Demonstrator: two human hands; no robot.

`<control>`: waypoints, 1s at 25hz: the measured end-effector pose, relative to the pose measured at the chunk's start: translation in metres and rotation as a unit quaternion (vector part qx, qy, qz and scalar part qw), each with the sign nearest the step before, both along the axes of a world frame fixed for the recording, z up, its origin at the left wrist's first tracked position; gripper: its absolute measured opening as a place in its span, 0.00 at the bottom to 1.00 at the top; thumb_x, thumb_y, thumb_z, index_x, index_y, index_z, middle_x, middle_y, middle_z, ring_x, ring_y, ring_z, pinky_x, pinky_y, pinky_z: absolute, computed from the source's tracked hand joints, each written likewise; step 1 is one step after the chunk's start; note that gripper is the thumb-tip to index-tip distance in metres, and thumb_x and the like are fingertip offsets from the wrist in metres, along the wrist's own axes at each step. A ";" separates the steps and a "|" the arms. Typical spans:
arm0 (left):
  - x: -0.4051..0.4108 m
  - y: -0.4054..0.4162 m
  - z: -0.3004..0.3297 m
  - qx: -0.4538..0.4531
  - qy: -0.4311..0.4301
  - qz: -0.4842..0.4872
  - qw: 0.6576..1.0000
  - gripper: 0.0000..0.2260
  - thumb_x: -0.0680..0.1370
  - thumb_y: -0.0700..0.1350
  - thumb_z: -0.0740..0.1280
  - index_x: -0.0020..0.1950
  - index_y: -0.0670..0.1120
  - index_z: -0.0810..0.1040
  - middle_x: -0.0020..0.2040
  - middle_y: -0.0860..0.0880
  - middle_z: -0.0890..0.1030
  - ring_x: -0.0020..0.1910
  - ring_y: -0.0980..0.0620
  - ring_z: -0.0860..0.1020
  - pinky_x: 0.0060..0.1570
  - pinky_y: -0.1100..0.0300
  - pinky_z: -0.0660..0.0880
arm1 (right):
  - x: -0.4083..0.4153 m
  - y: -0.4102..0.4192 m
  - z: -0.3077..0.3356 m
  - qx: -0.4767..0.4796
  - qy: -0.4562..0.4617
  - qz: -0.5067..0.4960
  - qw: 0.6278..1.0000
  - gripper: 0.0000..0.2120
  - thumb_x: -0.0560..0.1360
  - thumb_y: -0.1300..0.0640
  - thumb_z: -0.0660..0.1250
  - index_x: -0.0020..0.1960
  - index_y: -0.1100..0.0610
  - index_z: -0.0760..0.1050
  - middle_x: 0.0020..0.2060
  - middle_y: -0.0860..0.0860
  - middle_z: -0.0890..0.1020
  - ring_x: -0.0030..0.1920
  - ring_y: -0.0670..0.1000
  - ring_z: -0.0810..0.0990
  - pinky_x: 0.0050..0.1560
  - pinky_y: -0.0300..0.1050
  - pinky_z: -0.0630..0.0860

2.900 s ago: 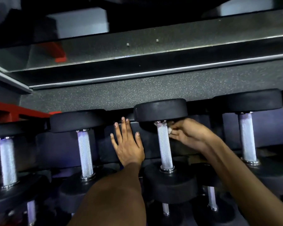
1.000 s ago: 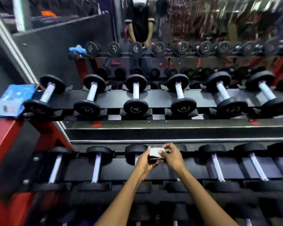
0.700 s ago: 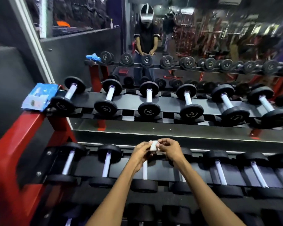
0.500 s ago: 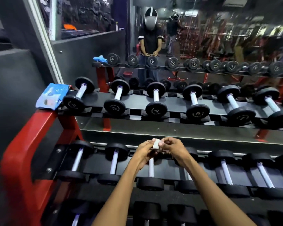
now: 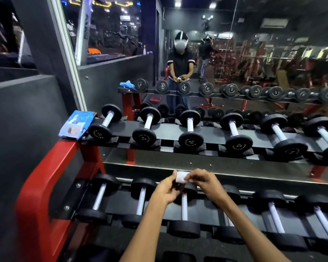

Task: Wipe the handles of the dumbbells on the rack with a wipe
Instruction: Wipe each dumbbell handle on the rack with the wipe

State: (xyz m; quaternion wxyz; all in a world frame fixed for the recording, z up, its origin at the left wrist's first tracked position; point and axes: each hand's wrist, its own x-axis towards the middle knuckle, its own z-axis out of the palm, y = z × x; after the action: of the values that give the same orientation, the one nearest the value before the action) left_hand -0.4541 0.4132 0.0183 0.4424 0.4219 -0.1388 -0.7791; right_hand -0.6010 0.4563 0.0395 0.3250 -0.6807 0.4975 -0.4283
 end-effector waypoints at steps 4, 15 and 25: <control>0.000 -0.008 -0.003 -0.014 -0.027 0.044 0.999 0.11 0.82 0.43 0.61 0.45 0.37 0.76 0.29 0.44 0.82 0.25 0.50 0.81 0.24 0.57 0.78 | -0.002 -0.003 -0.003 -0.078 0.225 0.020 0.971 0.09 0.73 0.65 0.68 0.39 0.52 0.81 0.40 0.37 0.78 0.44 0.45 0.72 0.49 0.35 0.66; 0.000 -0.010 0.007 -0.140 -0.109 0.012 0.984 0.10 0.83 0.46 0.61 0.56 0.40 0.75 0.43 0.44 0.81 0.32 0.55 0.81 0.29 0.64 0.76 | 0.017 -0.016 0.002 0.147 -0.189 -0.134 0.962 0.19 0.74 0.65 0.68 0.61 0.52 0.70 0.40 0.58 0.79 0.37 0.49 0.78 0.31 0.35 0.74; 0.010 -0.018 -0.014 -0.348 -0.337 -0.022 0.875 0.13 0.79 0.35 0.64 0.45 0.53 0.79 0.37 0.57 0.79 0.35 0.61 0.73 0.41 0.65 0.69 | 0.019 -0.022 0.004 0.148 -0.223 -0.109 0.957 0.09 0.77 0.70 0.60 0.49 0.62 0.77 0.38 0.52 0.78 0.36 0.45 0.75 0.33 0.35 0.76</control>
State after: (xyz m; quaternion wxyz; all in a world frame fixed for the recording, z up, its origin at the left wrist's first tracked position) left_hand -0.4446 0.3953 0.0042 0.4698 0.4749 -0.5507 -0.5004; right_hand -0.5816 0.4339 0.0433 0.4761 -0.4540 0.5411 -0.5238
